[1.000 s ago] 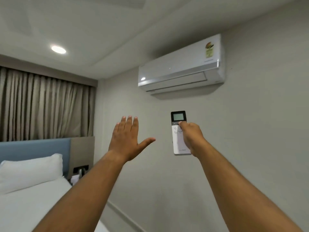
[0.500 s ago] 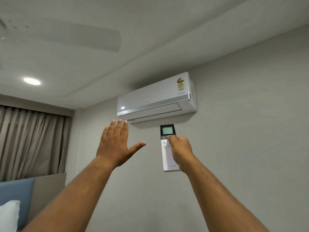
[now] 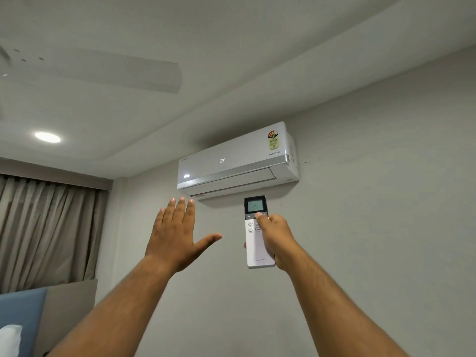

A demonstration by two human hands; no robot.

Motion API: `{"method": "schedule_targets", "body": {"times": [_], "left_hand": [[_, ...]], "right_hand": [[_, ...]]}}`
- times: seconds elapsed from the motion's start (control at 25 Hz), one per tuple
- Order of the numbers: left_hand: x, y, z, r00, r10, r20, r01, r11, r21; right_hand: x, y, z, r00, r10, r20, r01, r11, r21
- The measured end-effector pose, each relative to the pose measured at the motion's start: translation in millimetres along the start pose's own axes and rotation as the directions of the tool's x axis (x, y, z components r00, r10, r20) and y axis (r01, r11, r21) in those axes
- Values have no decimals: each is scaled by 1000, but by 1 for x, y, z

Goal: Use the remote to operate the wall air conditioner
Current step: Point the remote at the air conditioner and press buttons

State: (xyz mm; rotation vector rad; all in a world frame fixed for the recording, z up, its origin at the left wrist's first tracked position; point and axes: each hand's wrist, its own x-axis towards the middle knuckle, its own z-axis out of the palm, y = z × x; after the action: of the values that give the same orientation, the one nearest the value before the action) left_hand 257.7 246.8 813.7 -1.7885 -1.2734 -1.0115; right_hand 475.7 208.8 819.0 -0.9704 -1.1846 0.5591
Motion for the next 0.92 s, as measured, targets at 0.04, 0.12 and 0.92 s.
{"method": "schedule_targets", "body": {"times": [0.04,0.12,0.92], "left_hand": [[0,0,-1,1000,-1,1,1,1000,4],[1,0,-3,1000,0,4,0,1000,17],[-2,-7,-1,1000,-19,14,19,998,53]], "right_hand": [[0,-1,-1,1000,7,22,-8,1000,20],[-1,-2,-1,997,22,74,-26,998,58],[3,18,10,988,77,135,-104,973,204]]}}
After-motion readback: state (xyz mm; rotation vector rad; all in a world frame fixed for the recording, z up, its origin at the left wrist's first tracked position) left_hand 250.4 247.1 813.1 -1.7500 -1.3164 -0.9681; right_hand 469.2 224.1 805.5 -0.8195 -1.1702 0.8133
